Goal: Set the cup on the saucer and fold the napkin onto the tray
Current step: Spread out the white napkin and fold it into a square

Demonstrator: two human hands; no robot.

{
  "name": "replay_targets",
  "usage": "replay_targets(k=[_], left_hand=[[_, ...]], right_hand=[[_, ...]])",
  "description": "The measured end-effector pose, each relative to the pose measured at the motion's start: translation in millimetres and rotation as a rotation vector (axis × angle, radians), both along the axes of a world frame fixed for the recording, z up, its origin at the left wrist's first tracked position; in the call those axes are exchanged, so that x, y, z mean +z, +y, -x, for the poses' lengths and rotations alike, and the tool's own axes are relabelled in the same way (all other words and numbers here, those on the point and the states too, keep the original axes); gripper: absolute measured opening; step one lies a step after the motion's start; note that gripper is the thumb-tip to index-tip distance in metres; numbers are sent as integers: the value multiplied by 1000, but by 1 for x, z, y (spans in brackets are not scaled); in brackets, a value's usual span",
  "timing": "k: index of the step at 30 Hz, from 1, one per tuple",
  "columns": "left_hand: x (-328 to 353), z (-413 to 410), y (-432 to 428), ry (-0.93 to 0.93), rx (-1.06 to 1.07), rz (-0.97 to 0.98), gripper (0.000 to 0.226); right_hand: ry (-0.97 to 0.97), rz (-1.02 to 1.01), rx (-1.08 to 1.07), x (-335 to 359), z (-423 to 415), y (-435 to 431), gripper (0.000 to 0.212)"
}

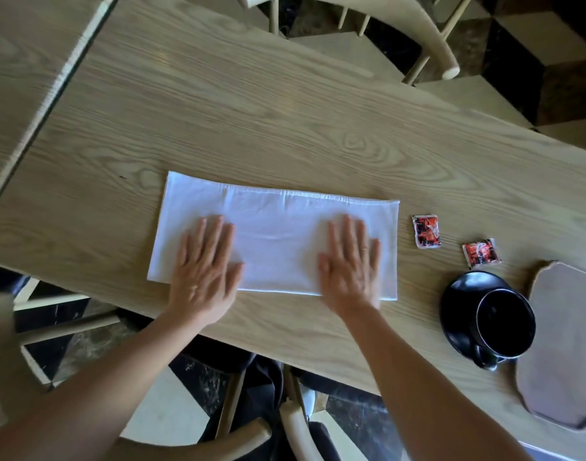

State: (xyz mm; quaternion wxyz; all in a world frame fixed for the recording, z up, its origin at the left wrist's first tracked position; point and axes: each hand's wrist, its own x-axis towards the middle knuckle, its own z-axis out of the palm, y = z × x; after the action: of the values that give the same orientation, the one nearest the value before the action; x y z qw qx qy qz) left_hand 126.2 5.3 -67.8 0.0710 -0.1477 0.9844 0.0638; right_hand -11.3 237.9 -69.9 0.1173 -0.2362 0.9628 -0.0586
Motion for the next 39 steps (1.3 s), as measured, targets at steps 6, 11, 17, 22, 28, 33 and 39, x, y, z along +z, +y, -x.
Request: replay_targets(k=[6,11,17,22,28,33,39], left_hand=[[4,-11,-20,-62,45,27,72],[10,-8,-16,-97,67,-74,76],[25,-11,-34,-68,240,-107,70],[28,30,-79,-7,260,-168,69],[34,78,-110,-179,170,-142,81],[45,103,-120,-310,157,-67,75],[52,110,-135,-264,237,-205,35]], right_hand=[[-68,-82,-88,8,15,37,66],[-129,-32,-207,28,23,22,66],[-187,21,-320,51,65,12,74],[-246,-27,-267,53,112,6,87],[-239,-204,-96,61,135,1,77],[-311,-192,-82,68,139,-5,76],[-356,-118,-161,72,142,2,54]])
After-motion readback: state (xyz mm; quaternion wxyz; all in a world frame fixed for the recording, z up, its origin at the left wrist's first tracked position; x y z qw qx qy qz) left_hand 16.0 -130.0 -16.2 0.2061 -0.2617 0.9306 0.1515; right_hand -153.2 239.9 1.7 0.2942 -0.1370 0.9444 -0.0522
